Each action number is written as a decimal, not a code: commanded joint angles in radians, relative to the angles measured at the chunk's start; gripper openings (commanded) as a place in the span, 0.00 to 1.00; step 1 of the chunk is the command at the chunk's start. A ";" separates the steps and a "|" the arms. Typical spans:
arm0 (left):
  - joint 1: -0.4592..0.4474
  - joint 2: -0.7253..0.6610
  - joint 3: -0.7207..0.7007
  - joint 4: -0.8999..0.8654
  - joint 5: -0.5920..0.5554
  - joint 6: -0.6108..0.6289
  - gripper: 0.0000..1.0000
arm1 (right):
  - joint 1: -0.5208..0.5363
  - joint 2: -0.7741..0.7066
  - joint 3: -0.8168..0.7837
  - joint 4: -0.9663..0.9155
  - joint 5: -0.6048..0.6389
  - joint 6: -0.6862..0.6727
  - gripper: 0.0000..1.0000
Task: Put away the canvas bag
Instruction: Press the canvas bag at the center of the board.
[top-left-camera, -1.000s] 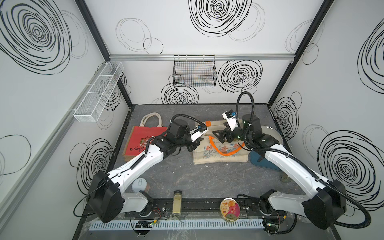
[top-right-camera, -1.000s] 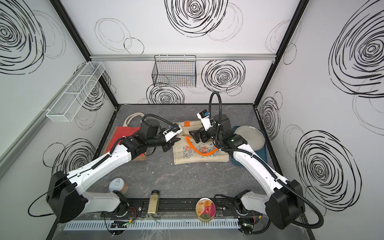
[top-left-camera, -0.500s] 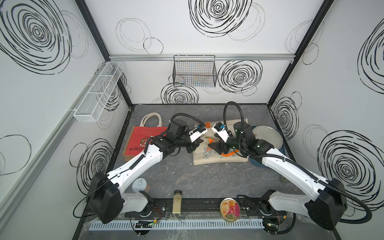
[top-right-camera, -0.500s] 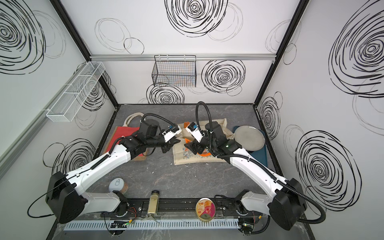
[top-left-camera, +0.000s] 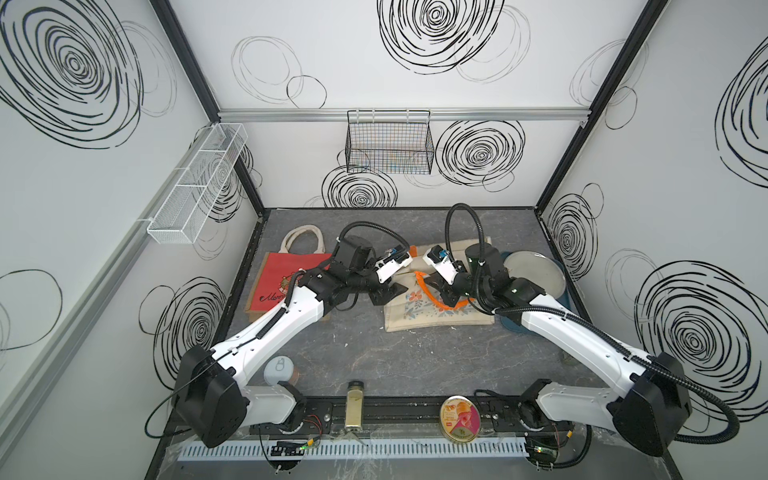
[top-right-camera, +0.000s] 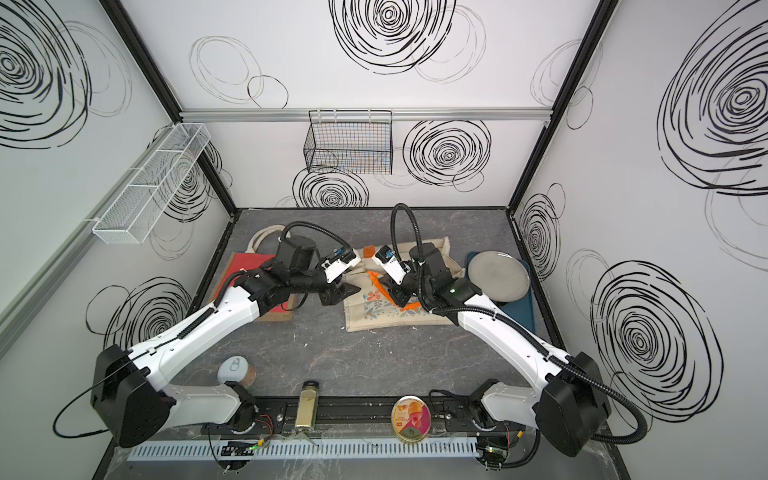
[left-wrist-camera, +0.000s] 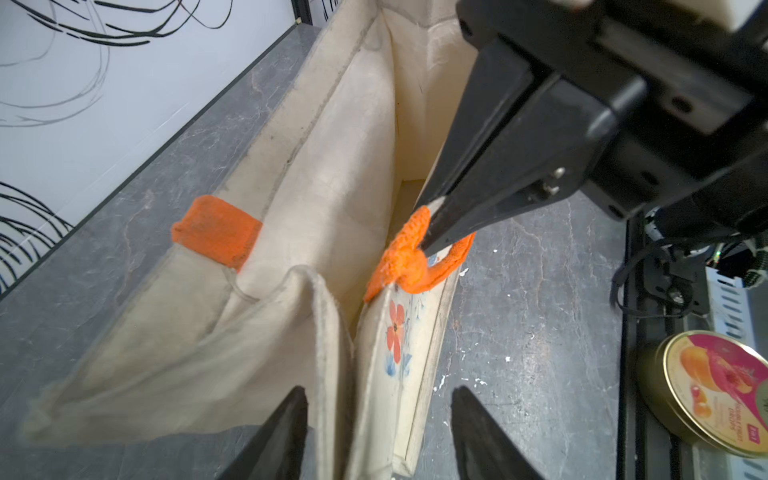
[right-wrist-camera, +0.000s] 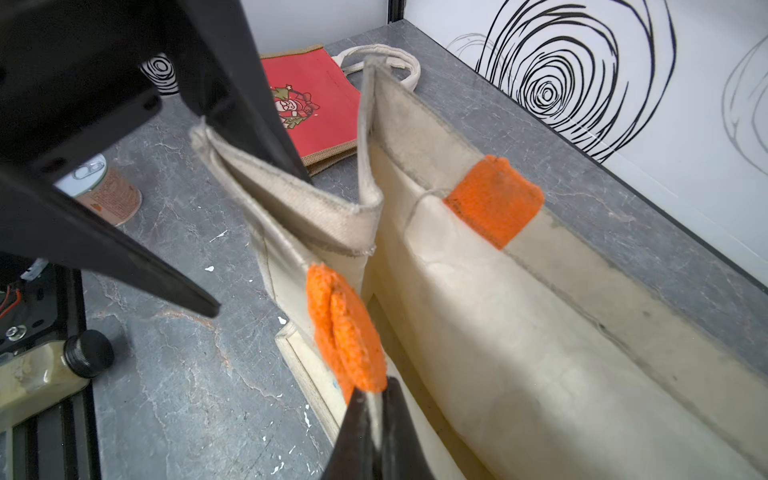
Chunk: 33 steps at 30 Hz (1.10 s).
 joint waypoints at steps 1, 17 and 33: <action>0.092 -0.016 0.123 -0.051 0.063 -0.004 0.84 | -0.010 0.020 0.022 -0.027 -0.036 -0.017 0.04; 0.211 0.259 0.363 -0.168 0.083 0.229 0.87 | 0.043 -0.033 -0.011 0.010 0.000 -0.034 0.05; 0.273 0.239 0.387 -0.286 0.291 0.269 0.94 | 0.047 -0.071 -0.034 0.014 0.012 -0.028 0.05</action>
